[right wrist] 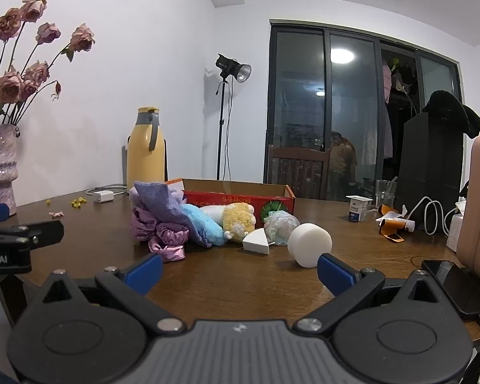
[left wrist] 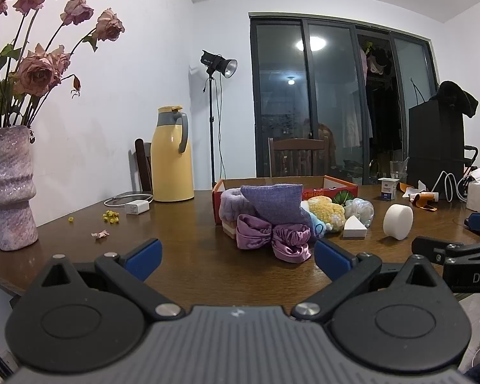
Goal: Organize soft objects
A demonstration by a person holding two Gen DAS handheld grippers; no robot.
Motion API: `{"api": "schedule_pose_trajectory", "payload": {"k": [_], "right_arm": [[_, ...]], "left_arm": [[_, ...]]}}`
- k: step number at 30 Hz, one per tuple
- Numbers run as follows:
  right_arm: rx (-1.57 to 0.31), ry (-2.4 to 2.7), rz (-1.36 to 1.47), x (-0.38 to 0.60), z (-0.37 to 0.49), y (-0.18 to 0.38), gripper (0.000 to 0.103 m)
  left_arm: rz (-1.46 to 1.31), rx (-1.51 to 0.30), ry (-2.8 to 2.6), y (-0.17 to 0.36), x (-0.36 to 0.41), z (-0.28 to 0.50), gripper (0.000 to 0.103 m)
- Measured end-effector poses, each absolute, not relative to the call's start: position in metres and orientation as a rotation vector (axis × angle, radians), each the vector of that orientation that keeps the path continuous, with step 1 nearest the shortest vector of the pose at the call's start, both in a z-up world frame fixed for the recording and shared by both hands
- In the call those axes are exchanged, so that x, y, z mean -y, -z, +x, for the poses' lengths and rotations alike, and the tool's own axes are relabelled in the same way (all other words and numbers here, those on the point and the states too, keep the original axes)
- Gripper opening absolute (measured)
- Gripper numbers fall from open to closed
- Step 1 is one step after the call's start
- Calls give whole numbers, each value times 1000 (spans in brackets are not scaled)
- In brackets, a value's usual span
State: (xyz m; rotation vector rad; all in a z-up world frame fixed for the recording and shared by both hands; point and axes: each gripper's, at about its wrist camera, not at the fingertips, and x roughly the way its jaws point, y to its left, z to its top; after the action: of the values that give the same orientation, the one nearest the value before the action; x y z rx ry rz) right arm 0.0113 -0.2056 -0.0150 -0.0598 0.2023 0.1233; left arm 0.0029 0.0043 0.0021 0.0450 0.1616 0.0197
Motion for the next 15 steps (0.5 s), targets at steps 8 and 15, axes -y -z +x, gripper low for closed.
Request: {"api": "schedule_pose_trajectory", "payload": {"k": [8, 15], "right_arm": [[-202, -126, -65, 204, 11, 15, 103], [-201, -122, -61, 204, 11, 15, 103]], "left_arm": [[44, -161, -21, -2, -4, 3, 103], [46, -161, -18, -2, -4, 2, 103]]}}
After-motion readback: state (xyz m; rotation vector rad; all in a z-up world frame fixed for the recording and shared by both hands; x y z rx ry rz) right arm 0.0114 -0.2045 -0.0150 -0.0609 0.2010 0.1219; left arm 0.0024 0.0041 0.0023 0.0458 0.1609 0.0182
